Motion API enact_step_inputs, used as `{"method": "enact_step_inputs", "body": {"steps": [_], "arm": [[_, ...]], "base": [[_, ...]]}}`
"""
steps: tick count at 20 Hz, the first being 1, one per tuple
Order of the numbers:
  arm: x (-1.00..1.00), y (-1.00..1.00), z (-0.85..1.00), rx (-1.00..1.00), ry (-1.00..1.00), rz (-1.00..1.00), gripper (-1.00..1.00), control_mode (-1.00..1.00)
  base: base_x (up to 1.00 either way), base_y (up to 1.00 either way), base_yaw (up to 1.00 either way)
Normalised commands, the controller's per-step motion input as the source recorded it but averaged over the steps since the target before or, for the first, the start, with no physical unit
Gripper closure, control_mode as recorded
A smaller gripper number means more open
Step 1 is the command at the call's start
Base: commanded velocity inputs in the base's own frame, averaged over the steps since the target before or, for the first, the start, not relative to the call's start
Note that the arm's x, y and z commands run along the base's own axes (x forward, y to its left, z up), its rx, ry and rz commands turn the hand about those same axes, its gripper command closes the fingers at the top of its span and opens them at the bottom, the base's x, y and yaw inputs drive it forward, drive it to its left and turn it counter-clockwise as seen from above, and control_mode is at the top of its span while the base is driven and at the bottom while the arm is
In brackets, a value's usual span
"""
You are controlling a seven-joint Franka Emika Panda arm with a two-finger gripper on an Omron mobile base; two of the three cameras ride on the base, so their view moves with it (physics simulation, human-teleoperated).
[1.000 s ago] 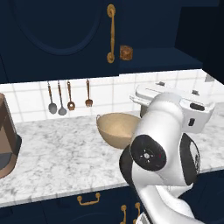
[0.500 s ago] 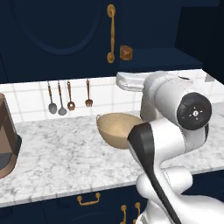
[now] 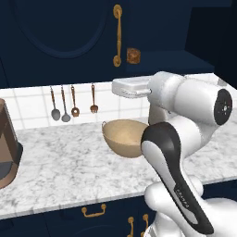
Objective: Open the cabinet, pick up the bread from the cabinet and place it in the basket. Then move the basket to the dining counter.
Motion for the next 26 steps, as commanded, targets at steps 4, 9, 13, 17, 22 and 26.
{"method": "enact_step_inputs", "body": {"steps": [4, 9, 13, 17, 22, 26], "arm": [[0.02, 0.00, 0.00, -0.03, -0.17, -0.17, -1.00, -1.00], [0.27, 0.00, 0.00, -0.05, -0.22, -0.42, -1.00, -1.00], [0.36, -0.11, 0.23, 0.04, -0.27, -0.12, -1.00, -1.00], [0.37, -0.45, 0.17, 0.12, -0.18, 0.04, -1.00, -1.00], [0.66, -0.15, 0.14, 0.04, -0.04, 0.00, -1.00, -1.00], [0.62, 0.00, 0.16, 0.00, 0.00, 0.00, -1.00, -1.00]], "base": [[0.00, 0.00, 0.00], [0.00, 0.00, 0.00], [0.00, 0.00, 0.00], [0.00, 0.00, 0.00], [0.00, 0.00, 0.00], [0.00, 0.00, 0.00]]}}
